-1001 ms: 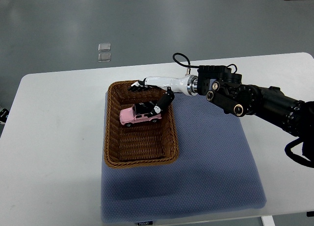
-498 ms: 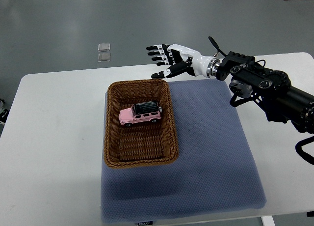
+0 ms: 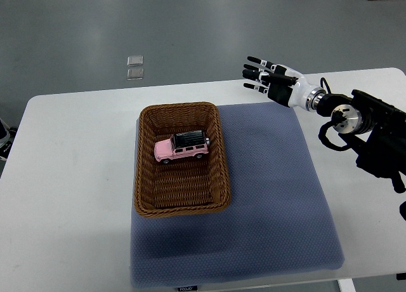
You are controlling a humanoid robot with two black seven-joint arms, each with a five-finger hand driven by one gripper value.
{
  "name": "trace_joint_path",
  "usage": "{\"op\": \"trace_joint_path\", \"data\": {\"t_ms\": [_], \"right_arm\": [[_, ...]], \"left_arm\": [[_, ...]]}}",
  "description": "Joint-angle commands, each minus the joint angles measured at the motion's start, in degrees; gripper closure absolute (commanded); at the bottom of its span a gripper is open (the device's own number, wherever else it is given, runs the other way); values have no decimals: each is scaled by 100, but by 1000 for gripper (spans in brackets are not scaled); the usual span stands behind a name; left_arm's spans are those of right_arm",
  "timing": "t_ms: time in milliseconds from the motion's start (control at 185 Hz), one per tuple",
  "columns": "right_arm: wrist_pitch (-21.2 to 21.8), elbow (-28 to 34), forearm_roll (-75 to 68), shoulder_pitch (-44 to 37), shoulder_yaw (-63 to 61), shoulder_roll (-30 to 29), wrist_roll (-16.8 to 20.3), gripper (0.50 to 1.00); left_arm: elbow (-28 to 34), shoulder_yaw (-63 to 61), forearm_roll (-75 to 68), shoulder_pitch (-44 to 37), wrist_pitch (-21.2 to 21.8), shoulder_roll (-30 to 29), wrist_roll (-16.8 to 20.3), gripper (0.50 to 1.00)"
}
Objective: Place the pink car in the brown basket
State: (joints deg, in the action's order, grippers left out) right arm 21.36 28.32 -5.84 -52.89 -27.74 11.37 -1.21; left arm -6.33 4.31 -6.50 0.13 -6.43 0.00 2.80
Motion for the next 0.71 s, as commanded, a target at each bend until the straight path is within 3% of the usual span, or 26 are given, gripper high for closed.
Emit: {"op": "trace_joint_path", "data": {"t_ms": [0, 211, 703], "right_arm": [[-27, -2, -278, 86, -65, -4, 42, 607], [-44, -28, -322, 183, -65, -12, -37, 583], [35, -55, -243, 341, -65, -4, -37, 583]], "left_arm": [[0, 0, 0, -5, 1, 0, 1, 500], [0, 0, 0, 4, 1, 0, 1, 500], [0, 0, 0, -5, 1, 0, 1, 500]]}}
